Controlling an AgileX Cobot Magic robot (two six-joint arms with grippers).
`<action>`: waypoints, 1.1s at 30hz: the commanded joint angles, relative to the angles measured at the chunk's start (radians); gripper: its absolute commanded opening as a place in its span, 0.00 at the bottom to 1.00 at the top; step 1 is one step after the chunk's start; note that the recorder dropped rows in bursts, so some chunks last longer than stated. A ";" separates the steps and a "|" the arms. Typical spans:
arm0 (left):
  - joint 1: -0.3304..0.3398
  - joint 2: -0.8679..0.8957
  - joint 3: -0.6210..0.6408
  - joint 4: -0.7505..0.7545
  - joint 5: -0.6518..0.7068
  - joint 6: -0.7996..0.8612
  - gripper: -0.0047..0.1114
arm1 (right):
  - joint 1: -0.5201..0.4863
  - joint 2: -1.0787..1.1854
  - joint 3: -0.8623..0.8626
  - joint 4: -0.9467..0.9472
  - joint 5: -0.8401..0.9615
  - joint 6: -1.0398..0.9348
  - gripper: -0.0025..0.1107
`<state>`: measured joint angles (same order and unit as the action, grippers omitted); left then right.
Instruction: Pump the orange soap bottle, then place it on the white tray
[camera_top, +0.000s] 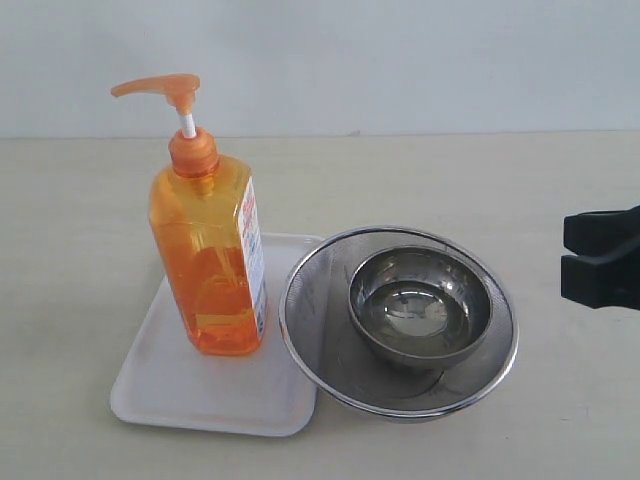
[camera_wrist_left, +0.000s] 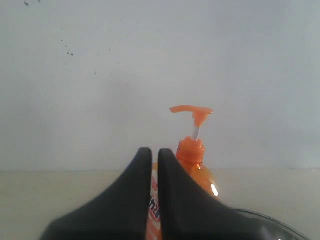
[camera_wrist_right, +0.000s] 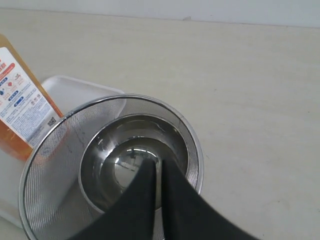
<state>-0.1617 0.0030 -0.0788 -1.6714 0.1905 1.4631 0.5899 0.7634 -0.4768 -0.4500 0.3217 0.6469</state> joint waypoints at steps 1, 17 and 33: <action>0.002 -0.003 0.038 -0.008 -0.047 0.006 0.08 | -0.003 -0.006 -0.002 -0.002 -0.001 0.002 0.02; 0.002 -0.003 0.079 1.523 -0.087 -1.306 0.08 | -0.003 -0.006 -0.002 -0.002 -0.001 0.002 0.02; 0.002 -0.003 0.079 1.692 0.156 -1.545 0.08 | -0.003 -0.006 -0.002 -0.006 0.001 0.002 0.02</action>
<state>-0.1617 0.0030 -0.0040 0.0142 0.3151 -0.0589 0.5899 0.7634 -0.4768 -0.4500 0.3217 0.6469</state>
